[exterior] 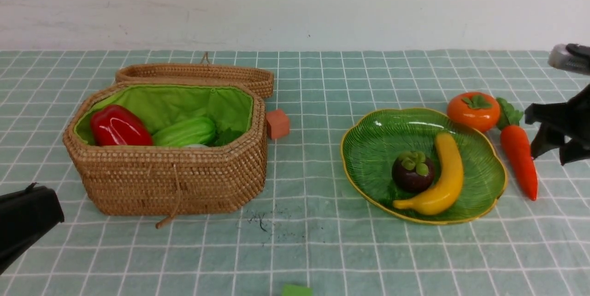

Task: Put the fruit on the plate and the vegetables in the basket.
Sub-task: Use the right arm to grab a carrot and put it into the left basket

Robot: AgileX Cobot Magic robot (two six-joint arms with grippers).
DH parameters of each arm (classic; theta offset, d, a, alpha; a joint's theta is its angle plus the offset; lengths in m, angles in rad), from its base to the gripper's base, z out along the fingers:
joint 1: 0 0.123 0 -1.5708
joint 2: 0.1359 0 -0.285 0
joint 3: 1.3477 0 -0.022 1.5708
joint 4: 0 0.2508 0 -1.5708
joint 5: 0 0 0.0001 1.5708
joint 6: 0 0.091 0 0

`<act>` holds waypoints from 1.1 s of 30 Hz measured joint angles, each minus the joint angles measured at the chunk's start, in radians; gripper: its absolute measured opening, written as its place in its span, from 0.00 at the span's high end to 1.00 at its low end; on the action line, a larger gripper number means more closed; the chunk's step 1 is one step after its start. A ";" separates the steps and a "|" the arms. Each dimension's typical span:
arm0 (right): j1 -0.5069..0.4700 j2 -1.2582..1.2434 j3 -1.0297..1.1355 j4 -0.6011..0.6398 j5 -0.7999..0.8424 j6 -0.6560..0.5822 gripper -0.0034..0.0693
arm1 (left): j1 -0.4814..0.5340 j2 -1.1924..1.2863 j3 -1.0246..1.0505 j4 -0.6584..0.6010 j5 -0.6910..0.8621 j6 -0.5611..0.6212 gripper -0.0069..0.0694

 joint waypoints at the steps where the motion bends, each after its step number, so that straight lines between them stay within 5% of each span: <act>1: -0.001 0.051 -0.019 0.016 -0.032 -0.026 0.32 | 0.000 0.000 0.000 0.000 0.000 0.000 0.93; 9: -0.003 0.268 -0.167 0.006 -0.107 -0.048 0.31 | 0.000 0.000 0.000 -0.001 0.000 0.000 0.93; 22: -0.003 0.335 -0.234 -0.049 -0.101 -0.051 0.51 | 0.000 0.000 0.000 -0.001 0.058 0.000 0.93; 31: 0.022 0.174 -0.244 -0.062 0.263 0.036 0.52 | 0.000 0.000 0.000 0.010 0.112 0.000 0.93; 33: 0.113 0.048 -0.264 -0.015 0.270 -0.025 0.52 | 0.000 0.000 0.000 0.042 0.155 0.000 0.93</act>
